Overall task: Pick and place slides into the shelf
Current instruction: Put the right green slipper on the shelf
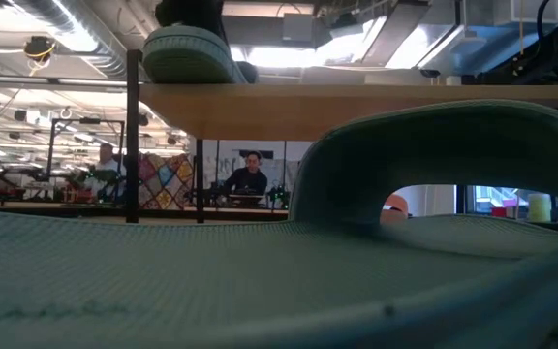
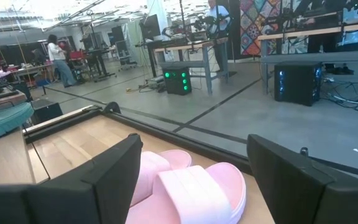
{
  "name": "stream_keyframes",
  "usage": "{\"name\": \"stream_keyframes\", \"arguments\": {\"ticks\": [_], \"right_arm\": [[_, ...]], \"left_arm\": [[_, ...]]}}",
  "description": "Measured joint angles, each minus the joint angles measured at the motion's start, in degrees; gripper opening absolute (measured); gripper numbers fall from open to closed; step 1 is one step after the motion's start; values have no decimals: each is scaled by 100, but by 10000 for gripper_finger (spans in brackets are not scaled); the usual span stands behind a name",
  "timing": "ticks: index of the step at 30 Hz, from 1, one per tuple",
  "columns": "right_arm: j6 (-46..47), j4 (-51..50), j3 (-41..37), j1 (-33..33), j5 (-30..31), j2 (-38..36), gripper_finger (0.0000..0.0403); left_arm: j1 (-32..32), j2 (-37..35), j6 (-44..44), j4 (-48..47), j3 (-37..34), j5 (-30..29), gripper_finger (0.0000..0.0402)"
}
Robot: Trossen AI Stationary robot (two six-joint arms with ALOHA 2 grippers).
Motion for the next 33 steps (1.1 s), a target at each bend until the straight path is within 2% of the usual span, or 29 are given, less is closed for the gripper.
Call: {"name": "stream_keyframes", "arguments": {"ticks": [7,12,18,23,26,29,33], "right_arm": [[9,0,0,-2,0,2,291],[9,1,0,-1,-1,1,291],[3,2,0,-1,0,0,291],[0,0,0,-2,0,0,291],[0,0,0,-2,-2,2,291],[-9,0,0,-1,-2,1,291],[-14,1,0,-1,-2,0,291]], "left_arm": [[-309,-435,-18,66,4,227,199],[-668,-725,-575,429,4,572,199],[-1007,-785,-93,1695,11,1952,199],[-1173,-562,-85,2749,9,2717,199],[-1264,-462,-251,3294,9,2778,199],[-1341,-288,-226,3388,11,2612,199],[-1423,212,768,3094,9,2549,199]]}}
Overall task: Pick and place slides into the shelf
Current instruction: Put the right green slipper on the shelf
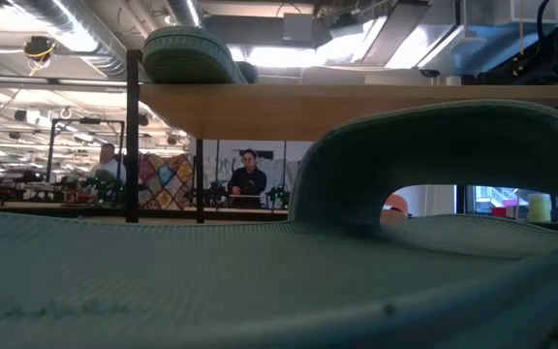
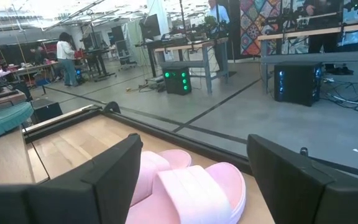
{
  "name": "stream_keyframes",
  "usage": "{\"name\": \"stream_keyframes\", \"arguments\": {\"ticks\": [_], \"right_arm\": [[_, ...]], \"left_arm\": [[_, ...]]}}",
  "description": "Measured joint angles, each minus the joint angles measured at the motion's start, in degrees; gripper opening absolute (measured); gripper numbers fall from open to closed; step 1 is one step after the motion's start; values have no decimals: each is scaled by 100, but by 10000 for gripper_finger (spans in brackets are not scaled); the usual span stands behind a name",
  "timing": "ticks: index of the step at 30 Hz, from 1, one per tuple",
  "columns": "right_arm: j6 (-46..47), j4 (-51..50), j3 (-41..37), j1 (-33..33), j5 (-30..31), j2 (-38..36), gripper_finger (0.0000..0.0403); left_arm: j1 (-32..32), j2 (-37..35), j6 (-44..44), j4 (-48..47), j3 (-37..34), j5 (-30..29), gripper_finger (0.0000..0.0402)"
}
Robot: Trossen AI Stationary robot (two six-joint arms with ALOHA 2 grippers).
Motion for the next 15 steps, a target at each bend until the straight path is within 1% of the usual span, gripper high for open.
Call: {"name": "stream_keyframes", "arguments": {"ticks": [3,5,8,12,15], "right_arm": [[-6,-1,0,0,0,0,291],[-10,-1,0,1,0,0,291],[-11,-1,0,0,0,0,291],[-12,-1,0,-1,0,1,291],[-12,-1,0,-1,0,2,291]], "left_arm": [[-65,478,919,226,-3,-3,198],[-110,792,1308,529,-3,-44,198],[-163,1204,1494,906,-3,-187,198],[-200,1683,1648,1381,-3,-710,198],[-258,2013,2181,1797,-3,-986,198]]}}
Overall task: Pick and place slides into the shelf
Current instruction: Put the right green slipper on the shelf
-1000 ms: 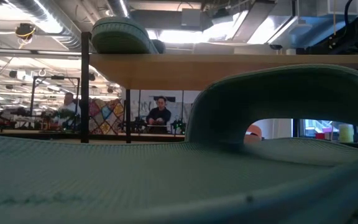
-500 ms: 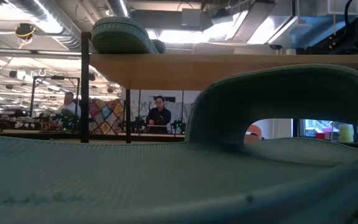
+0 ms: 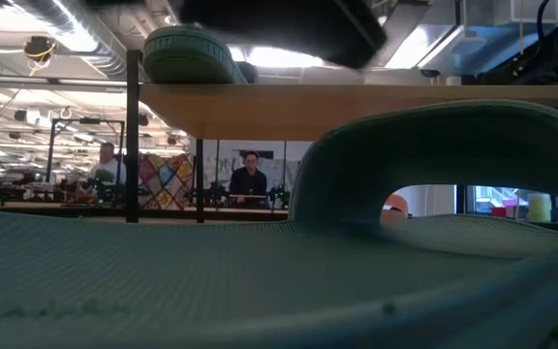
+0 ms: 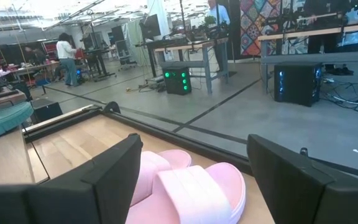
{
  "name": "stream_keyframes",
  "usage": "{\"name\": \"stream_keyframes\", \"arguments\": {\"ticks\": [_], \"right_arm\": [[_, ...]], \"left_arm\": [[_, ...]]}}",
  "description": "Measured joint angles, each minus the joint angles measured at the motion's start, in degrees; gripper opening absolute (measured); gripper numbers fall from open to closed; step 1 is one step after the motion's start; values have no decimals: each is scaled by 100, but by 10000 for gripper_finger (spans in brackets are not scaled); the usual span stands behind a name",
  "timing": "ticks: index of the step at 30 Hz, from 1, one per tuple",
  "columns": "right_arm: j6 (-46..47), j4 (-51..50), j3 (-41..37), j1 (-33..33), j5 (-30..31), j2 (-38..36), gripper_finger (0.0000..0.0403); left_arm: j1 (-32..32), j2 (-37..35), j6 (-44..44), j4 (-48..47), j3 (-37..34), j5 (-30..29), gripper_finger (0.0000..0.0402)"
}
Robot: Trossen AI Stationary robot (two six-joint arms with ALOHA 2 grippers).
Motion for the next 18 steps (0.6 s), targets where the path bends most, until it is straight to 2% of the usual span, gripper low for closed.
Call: {"name": "stream_keyframes", "arguments": {"ticks": [4,10,14,18], "right_arm": [[0,0,0,0,0,-2,291],[0,0,0,1,0,0,291],[0,0,0,0,-2,0,291],[-2,3,0,0,0,-2,291]], "left_arm": [[-116,263,939,573,-2,50,198],[-167,268,548,553,-2,64,198],[-135,389,619,522,-4,108,198],[-121,460,693,549,-9,611,198]]}}
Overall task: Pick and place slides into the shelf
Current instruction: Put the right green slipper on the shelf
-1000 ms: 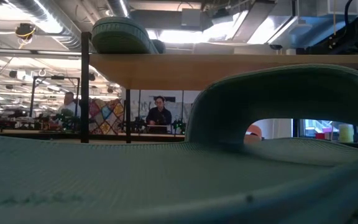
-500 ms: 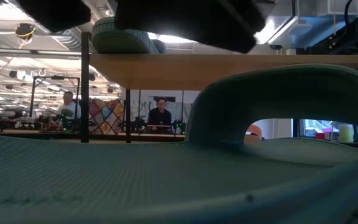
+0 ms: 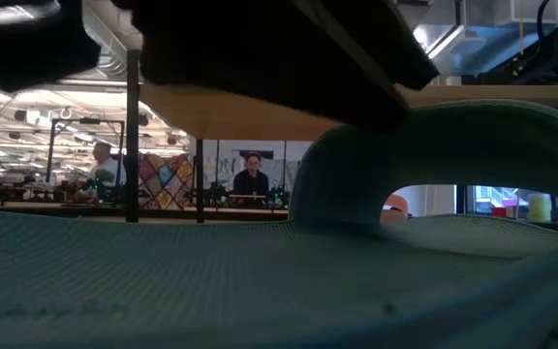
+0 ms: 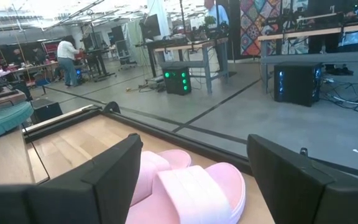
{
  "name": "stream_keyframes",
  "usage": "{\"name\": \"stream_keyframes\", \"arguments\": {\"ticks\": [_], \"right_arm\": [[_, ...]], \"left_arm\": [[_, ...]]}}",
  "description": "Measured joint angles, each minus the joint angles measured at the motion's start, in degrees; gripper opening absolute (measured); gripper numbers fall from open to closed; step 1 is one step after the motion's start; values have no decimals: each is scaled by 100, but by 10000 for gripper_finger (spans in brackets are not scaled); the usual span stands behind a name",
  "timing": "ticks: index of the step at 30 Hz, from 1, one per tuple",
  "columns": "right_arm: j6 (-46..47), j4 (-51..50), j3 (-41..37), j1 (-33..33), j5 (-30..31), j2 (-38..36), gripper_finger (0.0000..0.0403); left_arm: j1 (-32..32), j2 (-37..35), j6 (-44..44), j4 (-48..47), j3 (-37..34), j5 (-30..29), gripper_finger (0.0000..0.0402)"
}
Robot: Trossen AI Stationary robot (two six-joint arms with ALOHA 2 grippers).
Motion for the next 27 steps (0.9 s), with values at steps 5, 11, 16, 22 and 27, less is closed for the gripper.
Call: {"name": "stream_keyframes", "arguments": {"ticks": [5,11,16,22,27], "right_arm": [[-7,-2,0,0,0,0,291],[-20,-3,0,0,0,2,291],[-111,-3,0,0,-2,2,291],[-166,-4,0,0,0,2,291],[-160,-1,0,0,-1,2,291]], "left_arm": [[-77,0,286,-94,2,-1087,198],[68,26,124,-118,4,-555,198],[127,184,265,-27,11,-770,198],[214,459,306,150,0,-874,195],[209,450,311,171,2,-967,155]]}}
